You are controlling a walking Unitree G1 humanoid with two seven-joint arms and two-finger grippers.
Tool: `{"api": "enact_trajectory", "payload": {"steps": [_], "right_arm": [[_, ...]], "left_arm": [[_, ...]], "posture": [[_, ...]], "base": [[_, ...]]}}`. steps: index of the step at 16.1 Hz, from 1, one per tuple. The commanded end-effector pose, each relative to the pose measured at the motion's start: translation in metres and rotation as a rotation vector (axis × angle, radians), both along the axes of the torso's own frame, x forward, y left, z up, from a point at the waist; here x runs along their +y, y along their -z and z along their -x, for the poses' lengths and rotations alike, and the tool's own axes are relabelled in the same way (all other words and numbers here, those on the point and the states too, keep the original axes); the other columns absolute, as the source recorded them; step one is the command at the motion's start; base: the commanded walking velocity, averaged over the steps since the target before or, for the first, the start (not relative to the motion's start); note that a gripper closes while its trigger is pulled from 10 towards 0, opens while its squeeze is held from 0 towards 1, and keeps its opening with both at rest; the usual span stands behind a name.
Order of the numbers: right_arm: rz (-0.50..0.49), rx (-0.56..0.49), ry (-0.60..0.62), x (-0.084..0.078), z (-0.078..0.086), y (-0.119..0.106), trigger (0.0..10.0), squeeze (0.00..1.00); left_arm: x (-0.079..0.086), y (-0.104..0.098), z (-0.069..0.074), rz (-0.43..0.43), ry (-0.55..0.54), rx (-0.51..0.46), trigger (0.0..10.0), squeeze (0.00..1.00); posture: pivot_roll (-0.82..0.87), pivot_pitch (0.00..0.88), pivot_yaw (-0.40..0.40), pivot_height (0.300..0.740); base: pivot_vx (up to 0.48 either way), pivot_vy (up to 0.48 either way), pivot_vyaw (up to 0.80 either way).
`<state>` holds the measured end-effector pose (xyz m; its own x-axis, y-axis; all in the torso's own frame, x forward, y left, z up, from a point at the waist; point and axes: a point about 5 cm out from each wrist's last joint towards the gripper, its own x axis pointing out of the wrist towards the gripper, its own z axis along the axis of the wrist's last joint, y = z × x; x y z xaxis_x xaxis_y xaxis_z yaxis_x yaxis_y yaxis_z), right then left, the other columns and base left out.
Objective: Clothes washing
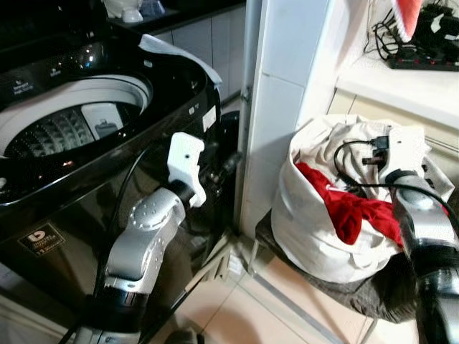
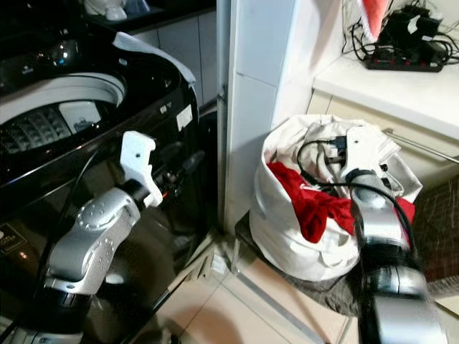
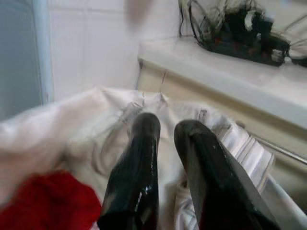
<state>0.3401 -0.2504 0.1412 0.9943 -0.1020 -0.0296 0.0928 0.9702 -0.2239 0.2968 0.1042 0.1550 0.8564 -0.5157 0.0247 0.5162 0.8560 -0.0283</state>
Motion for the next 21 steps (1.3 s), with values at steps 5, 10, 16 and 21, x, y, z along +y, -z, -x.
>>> {"api": "enact_trajectory", "payload": {"steps": [5,10,16,21], "right_arm": [[-0.074,-0.027,-0.269,0.082,0.036,-0.003,10.0,0.0],[-0.075,0.006,-0.292,0.101,0.044,-0.013,10.0,0.0],[-0.116,0.054,-0.231,0.094,0.052,-0.014,10.0,0.0],[-0.099,0.082,-0.264,0.095,0.056,-0.012,10.0,0.0]], "left_arm": [[0.007,0.008,0.009,-0.019,-0.12,-0.011,10.0,0.0],[0.003,0.006,0.008,-0.092,-0.133,-0.028,10.0,0.0],[0.004,0.0,0.0,-0.039,-0.141,-0.034,10.0,0.0],[0.0,0.004,0.002,-0.034,-0.12,-0.016,10.0,0.0]], "posture": [[0.1,0.0,-0.049,0.74],[0.11,0.0,-0.046,0.74],[0.07,0.0,-0.018,0.74],[0.07,0.0,-0.017,0.74]], "base": [[0.0,0.0,0.0],[0.0,-0.075,0.0],[0.0,0.0,-0.25],[0.259,0.0,-0.46]]}}
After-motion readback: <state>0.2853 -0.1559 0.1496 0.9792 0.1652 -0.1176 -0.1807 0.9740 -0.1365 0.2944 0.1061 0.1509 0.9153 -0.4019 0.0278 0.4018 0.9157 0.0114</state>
